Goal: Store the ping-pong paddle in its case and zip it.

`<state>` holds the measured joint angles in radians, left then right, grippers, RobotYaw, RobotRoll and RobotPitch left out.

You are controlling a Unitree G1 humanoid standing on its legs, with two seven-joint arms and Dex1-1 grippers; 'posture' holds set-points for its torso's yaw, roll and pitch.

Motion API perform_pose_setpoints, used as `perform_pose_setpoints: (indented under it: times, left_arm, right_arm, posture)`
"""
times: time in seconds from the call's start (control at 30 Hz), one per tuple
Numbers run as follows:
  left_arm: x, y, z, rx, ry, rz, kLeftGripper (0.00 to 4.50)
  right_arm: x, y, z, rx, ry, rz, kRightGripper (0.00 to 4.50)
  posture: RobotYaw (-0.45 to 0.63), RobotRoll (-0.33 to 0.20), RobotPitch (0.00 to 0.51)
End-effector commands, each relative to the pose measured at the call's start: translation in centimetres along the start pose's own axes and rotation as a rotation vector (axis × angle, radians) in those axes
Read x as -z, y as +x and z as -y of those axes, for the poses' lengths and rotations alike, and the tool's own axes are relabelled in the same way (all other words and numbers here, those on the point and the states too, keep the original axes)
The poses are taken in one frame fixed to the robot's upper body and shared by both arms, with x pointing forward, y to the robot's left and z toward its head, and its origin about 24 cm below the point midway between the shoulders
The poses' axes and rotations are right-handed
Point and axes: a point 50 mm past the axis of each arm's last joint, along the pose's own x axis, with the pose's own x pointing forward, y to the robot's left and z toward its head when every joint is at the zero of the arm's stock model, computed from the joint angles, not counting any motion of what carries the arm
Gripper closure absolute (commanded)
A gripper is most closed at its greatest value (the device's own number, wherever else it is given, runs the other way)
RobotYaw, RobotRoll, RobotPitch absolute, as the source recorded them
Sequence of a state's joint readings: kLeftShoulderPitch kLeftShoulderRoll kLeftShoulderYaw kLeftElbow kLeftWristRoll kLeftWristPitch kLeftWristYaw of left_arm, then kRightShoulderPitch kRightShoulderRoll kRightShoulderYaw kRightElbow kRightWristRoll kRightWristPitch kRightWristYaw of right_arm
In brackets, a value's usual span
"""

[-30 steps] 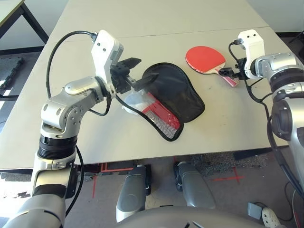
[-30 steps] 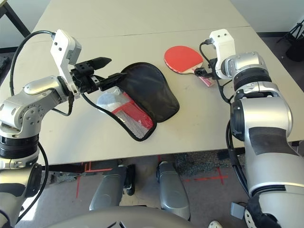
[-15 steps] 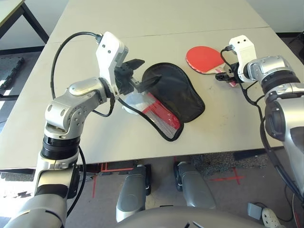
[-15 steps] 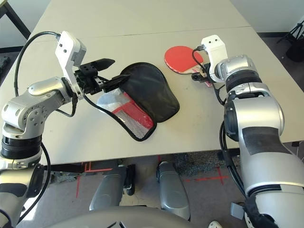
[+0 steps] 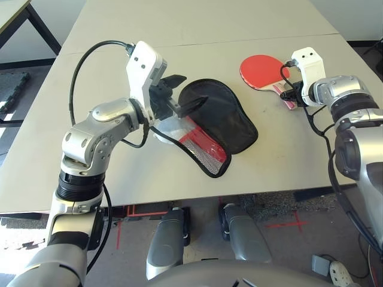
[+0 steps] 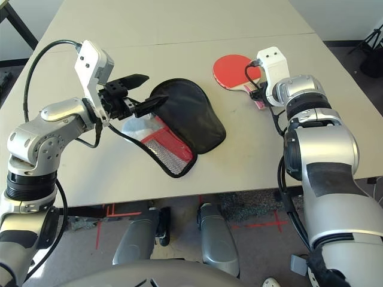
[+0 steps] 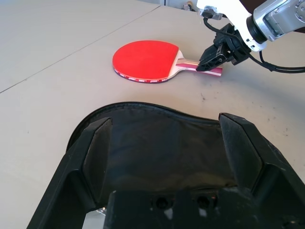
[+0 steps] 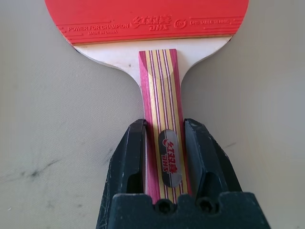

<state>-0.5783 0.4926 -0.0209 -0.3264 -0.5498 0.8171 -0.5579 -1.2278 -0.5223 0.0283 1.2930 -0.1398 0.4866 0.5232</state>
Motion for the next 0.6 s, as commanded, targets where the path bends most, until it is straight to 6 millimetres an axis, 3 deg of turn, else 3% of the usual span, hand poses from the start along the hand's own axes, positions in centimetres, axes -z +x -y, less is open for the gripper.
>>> perform_pose_setpoints:
  times: [0.03, 0.33, 0.47, 0.6]
  left_arm:
    - [0.1, -0.2, -0.1, -0.003, 0.016, -0.026, 0.0]
    - [-0.3, -1.7, -0.9, -0.021, 0.084, -0.087, 0.0]
    - [-0.4, -3.0, -1.5, -0.035, 0.139, -0.152, 0.0]
    - [-0.2, -3.4, -1.6, -0.036, 0.149, -0.171, 0.0]
  right_arm:
    - [-1.3, -0.5, 0.6, 0.067, 0.017, 0.09, 3.43]
    - [-3.0, -0.9, -2.1, -0.021, 0.035, 0.117, 3.45]
    - [-3.1, -2.0, -5.8, -0.126, -0.022, 0.136, 3.46]
    - [-2.7, -3.3, -7.8, -0.168, -0.068, 0.162, 3.46]
  posture:
    - [0.05, 0.0, 0.176]
    - [0.07, 0.0, 0.187]
    - [0.09, 0.0, 0.197]
    - [0.09, 0.0, 0.2]
